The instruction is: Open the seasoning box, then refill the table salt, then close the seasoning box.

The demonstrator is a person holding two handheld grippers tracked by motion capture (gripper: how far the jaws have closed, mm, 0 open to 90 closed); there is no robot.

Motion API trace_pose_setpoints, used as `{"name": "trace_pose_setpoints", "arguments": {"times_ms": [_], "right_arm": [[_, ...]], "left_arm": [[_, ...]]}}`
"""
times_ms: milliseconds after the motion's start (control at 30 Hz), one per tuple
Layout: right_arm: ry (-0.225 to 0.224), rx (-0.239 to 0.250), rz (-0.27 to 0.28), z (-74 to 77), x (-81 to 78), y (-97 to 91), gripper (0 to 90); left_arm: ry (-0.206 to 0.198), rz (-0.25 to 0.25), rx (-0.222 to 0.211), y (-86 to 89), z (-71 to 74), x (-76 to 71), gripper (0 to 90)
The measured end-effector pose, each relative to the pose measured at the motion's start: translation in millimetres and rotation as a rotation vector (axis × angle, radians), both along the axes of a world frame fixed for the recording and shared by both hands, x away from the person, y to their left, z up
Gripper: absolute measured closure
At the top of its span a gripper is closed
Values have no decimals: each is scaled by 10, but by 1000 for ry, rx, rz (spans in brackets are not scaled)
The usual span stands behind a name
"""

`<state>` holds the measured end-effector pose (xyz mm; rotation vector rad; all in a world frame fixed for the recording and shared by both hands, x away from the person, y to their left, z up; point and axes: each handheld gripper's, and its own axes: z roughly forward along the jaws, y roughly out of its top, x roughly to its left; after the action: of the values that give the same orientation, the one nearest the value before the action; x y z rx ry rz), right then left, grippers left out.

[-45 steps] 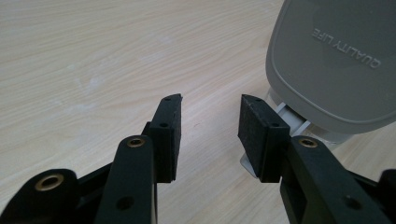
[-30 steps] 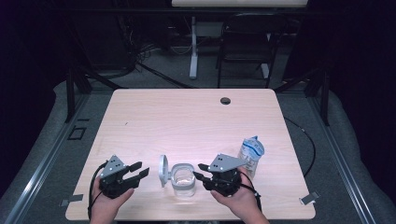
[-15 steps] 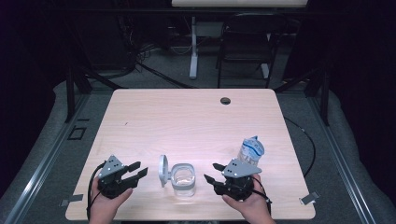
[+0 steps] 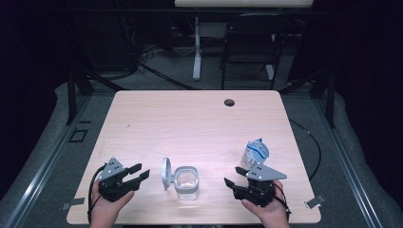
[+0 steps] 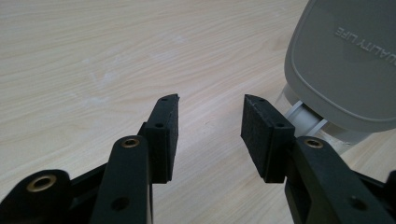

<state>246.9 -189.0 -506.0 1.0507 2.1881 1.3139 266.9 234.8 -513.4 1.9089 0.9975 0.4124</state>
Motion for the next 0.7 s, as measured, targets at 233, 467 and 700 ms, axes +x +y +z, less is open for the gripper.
{"name": "trace_pose_setpoints", "arguments": {"times_ms": [233, 467, 700], "right_arm": [[23, -3, -38, -45, 3, -146, 436], [23, 9, -65, -62, -3, -300, 472], [35, -19, -73, -92, 1, -411, 478]], "left_arm": [[-6, 0, -4, -9, 9, 11, 567], [-1, -3, -2, -19, 2, 24, 567], [-4, 2, -8, 5, 13, 33, 561]]}}
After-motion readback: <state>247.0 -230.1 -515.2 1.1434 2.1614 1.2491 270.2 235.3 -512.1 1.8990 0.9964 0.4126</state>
